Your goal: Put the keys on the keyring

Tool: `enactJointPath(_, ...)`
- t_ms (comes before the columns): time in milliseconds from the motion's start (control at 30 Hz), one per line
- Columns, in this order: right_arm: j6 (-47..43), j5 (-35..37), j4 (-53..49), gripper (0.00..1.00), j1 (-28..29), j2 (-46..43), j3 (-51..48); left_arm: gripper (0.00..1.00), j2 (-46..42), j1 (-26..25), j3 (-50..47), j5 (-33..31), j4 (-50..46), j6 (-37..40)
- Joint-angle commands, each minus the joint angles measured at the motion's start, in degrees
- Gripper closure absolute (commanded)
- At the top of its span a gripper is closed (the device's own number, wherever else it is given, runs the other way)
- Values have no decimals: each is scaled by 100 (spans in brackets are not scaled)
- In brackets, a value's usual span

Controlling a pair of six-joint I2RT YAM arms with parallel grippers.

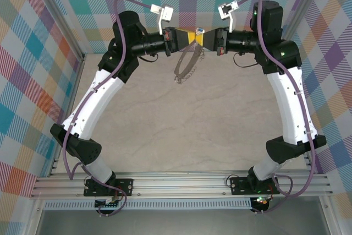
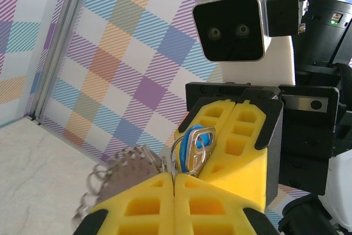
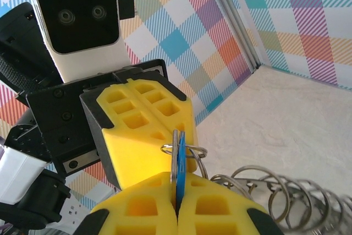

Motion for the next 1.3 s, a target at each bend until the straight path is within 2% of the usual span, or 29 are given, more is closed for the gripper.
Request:
enactJointPath(0,-195,103,-162,100,-27,-57,-13,100,-173,5,10,-86,39,129)
enactJointPath(133,-193,229,-282,100,-49,-101,-225,98,-171,21,-5,-381,-188,182)
enactJointPath(333,-134,432,-234,100,-63,-352,-922,64,-248,44,-214,-811,-257,132)
enactJointPath(800,266,823,725,100,-234,-927,-3254,20,-638,185,-1094,-1595,-358,68)
enactJointPath(833,286,859,783,100,-255,-941,-3366,7,-669,197,-1165,-1644,-362,69)
enactJointPath(867,303,907,845,100,-279,-960,-3495,1,-709,213,-1251,-1671,-379,55)
enactJointPath(1100,383,1118,1084,100,-392,-1020,-3938,0,-1069,317,-1927,-2094,-417,-20)
enactJointPath(1267,371,1248,1058,100,-496,-1077,-4055,0,-1366,344,-2399,-2683,-443,-52)
